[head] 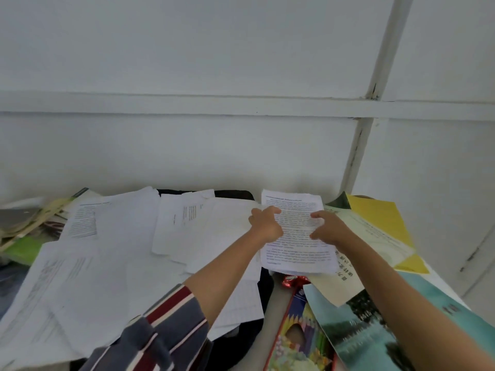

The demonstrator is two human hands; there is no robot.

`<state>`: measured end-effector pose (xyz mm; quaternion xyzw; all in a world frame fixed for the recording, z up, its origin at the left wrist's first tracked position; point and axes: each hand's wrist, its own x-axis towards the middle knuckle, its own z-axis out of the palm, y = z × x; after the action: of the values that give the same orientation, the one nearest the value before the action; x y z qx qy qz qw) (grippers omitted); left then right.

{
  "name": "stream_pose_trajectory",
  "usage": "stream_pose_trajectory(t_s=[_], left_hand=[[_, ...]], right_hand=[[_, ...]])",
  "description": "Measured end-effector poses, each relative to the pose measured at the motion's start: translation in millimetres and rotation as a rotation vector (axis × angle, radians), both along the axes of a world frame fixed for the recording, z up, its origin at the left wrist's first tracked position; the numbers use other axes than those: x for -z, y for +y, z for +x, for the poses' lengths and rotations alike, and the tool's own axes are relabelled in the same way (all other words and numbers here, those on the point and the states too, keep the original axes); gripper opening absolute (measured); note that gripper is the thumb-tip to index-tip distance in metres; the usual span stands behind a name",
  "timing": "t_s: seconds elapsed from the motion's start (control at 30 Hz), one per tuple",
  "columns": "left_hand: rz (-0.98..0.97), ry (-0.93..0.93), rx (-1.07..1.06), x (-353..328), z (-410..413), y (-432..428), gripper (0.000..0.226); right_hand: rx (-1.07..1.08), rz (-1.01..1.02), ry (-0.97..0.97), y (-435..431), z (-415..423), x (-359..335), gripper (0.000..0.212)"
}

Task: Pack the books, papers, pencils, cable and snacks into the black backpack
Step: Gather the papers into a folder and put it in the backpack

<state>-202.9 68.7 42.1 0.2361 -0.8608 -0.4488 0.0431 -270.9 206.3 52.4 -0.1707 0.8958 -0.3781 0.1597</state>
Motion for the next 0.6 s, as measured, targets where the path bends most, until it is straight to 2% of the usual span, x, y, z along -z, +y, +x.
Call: stream_pose_trajectory(t_s=[0.07,0.17,0.3,0.4,0.47,0.6], left_hand=[[0.041,0.025,-0.036,0.7,0.5,-0.9,0.061],[0.206,0.103,-0.123,-0.5,2.9,-5.8,0.064],[0.441,0.174,-0.112,-2.0,10.8,-11.2,0.068],[0.647,0.263,-0.101,-10.9,19.5,-17.4,0.065],[0.708,0.32,-0.062,-21.5,25.4,-23.6,0.062],[0.581,0.388,0.0,-49.5,41.8,-41.7,0.057]], right_hand=[[0.056,-0.057,-0.025,-1.7,-1.7,1.4,0.065],[0.139,-0.208,-0.131,0.1,-3.7,-4.2,0.059],[0.137,-0.309,-0.285,6.0,-0.1,-15.9,0.052],[0.137,-0.421,-0.256,8.3,4.4,-24.4,0.047],[0.11,-0.481,-0.187,6.6,9.0,-35.6,0.044],[0.064,-0.582,-0.03,-10.0,24.5,-58.5,0.043]])
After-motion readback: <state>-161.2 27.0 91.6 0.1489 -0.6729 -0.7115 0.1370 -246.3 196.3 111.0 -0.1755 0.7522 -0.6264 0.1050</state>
